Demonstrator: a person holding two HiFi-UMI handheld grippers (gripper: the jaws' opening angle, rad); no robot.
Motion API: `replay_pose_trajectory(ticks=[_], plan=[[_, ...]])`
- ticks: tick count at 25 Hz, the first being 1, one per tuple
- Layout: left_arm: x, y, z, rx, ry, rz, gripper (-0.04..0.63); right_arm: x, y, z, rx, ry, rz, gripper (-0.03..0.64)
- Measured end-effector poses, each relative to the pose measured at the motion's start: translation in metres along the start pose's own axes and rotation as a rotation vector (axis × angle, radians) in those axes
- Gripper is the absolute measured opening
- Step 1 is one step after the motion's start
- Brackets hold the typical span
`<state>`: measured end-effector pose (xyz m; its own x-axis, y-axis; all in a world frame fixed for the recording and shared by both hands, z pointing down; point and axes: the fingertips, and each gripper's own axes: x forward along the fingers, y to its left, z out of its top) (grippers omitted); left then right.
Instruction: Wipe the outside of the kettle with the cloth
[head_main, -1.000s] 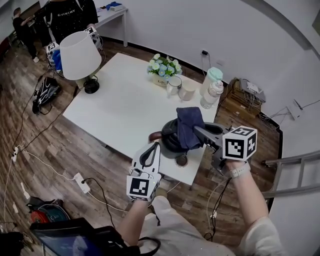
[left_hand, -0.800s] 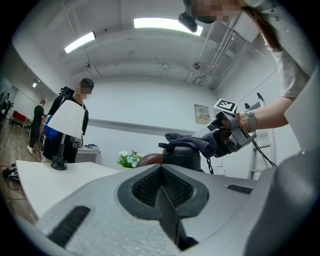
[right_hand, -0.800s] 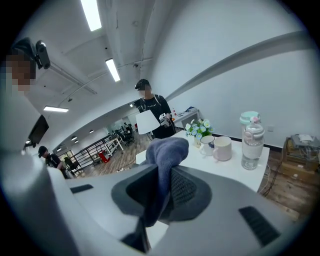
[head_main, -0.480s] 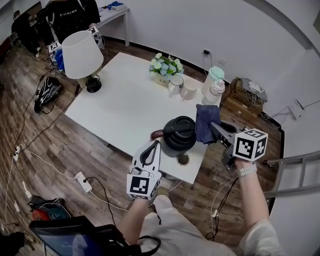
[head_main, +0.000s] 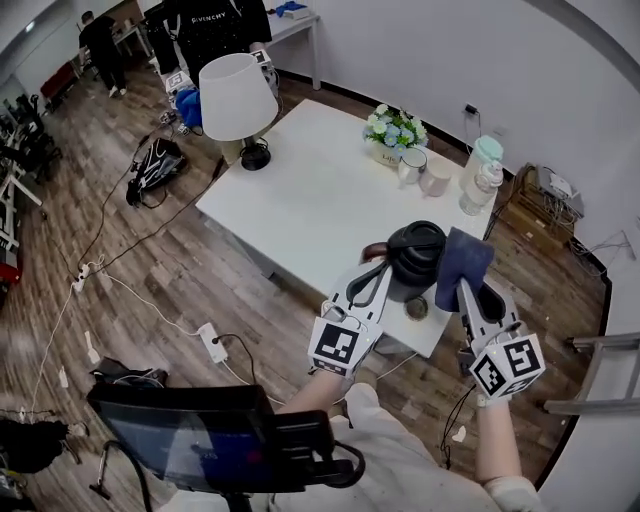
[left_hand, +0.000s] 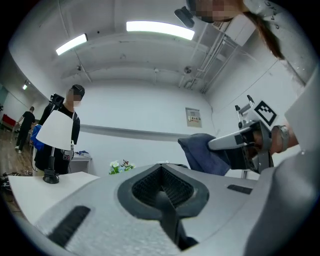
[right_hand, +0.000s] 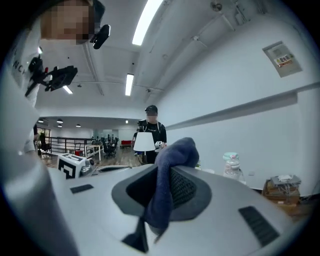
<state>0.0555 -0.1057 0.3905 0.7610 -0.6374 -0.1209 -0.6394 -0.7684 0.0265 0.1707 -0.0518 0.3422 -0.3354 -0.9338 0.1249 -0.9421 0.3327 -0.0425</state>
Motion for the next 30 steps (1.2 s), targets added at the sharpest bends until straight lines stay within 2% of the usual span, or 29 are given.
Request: replay_pose_trajectory(ticks=[3, 6, 11, 20, 30], plan=[[-0.005, -0.004, 0.001, -0.011, 0.007, -0.006, 0.008, -0.013, 0.027, -0.018, 0.042, -0.028, -0.005, 0.055], [-0.013, -0.01, -0.005, -0.032, 0.03, 0.001, 0.007, -0.022, 0.046, -0.042, 0.059, -0.006, -0.014, 0.055], [-0.027, -0.023, -0.016, -0.05, 0.052, -0.01, 0.007, -0.034, 0.054, -0.069, 0.097, 0.014, -0.066, 0.055], [-0.054, -0.035, -0.014, -0.077, 0.044, 0.007, 0.007, -0.049, 0.055, -0.074, 0.115, 0.019, -0.117, 0.055], [-0.079, -0.045, -0.007, -0.074, 0.039, 0.012, 0.008, -0.071, 0.073, -0.08, 0.132, 0.015, -0.127, 0.055]])
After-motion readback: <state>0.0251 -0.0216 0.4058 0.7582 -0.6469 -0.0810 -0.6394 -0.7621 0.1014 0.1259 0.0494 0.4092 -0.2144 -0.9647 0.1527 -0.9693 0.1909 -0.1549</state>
